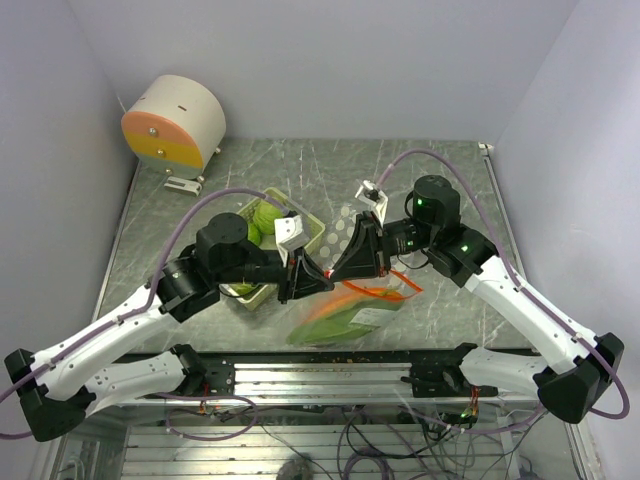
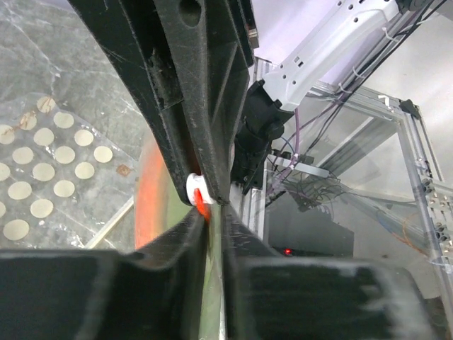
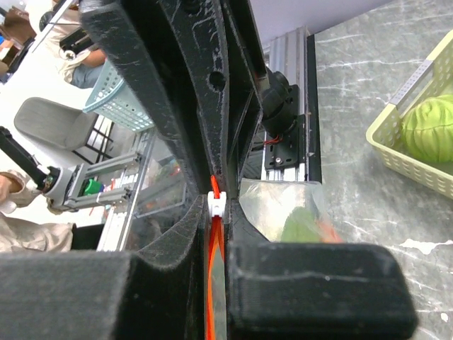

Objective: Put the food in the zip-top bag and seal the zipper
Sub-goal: Zip the zipper food storage bag.

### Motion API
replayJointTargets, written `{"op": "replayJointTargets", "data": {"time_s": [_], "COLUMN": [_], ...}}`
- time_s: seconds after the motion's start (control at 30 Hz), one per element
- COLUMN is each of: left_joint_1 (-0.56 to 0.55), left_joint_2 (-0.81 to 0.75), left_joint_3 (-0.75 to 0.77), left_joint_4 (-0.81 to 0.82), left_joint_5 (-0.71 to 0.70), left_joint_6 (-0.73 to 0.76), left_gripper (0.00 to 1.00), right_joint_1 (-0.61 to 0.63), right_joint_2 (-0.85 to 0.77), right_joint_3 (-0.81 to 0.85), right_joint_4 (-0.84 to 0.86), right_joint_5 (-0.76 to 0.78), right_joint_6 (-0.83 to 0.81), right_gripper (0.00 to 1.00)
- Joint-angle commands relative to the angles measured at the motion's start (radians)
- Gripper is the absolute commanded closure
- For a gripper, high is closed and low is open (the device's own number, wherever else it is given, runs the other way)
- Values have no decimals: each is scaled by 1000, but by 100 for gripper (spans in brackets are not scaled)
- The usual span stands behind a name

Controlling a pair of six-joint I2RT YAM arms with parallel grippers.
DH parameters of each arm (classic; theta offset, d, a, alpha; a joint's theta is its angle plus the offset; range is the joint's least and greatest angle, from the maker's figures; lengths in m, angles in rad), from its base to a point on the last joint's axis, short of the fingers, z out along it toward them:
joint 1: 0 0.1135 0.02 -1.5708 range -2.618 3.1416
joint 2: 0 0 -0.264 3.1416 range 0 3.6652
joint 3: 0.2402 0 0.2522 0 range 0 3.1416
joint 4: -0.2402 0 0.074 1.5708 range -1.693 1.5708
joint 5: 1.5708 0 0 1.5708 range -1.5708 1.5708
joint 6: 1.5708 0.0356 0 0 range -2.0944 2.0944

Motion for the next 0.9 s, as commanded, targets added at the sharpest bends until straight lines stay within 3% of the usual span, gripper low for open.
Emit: {"op": "replayJointTargets", "data": {"time_s": [0.0, 0.03, 0.2, 0.43, 0.87], "left_joint_1": [-2, -2, -2, -2, -2], "left_joint_2": [32, 41, 48, -72, -216], "left_joint_3": [28, 30, 41, 62, 131], "left_joint_4": [61, 54, 42, -8, -105], "left_joint_5": [36, 37, 27, -190, -398], "left_joint_6": [17, 19, 23, 20, 9], "left_gripper": [88, 92, 93, 93, 93], "right_joint_1": [7, 7, 7, 7, 7], "right_joint_2": [-8, -10, -22, -39, -90], "right_joint_3": [34, 37, 40, 37, 24], "right_joint_4": [3, -3, -55, -147, -177], "right_joint_5": [1, 2, 31, 105, 146], "right_joint_6": [-21, -27, -63, -149, -198], "right_gripper": [100, 100, 100, 100, 100]}}
